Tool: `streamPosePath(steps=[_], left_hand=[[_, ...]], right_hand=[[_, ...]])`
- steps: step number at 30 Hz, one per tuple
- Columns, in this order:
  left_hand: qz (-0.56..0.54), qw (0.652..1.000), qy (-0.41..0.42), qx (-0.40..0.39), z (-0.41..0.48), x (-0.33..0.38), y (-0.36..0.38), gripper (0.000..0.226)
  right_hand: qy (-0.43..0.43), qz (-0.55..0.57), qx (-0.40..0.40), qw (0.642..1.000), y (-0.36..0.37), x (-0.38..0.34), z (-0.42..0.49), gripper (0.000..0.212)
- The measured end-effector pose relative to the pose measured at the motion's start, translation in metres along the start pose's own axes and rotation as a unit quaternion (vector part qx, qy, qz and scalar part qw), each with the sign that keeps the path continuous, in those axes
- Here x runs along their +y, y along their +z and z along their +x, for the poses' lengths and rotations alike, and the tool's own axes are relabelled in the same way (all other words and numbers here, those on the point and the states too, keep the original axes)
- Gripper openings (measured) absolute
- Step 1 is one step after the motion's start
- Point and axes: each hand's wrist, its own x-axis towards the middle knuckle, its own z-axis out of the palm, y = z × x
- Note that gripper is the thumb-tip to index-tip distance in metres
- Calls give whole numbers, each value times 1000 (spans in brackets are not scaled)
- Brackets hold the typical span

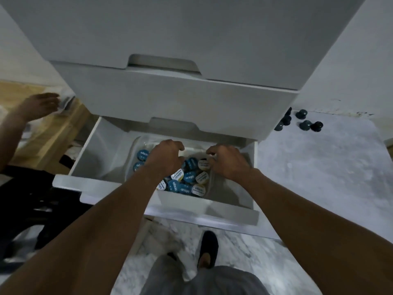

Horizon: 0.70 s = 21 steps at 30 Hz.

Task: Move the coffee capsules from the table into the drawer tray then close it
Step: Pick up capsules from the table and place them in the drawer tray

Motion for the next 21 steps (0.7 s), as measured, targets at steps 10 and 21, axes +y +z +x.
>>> streamPosePath(steps=[10, 21], left_hand=[[36, 992, 47, 114, -69, 48, -18, 36], [48, 975, 173, 127, -110, 166, 3, 28]], right_hand=[[18, -19, 158, 987, -35, -6, -79, 23], [91, -44, 221, 970, -70, 64, -179, 25]])
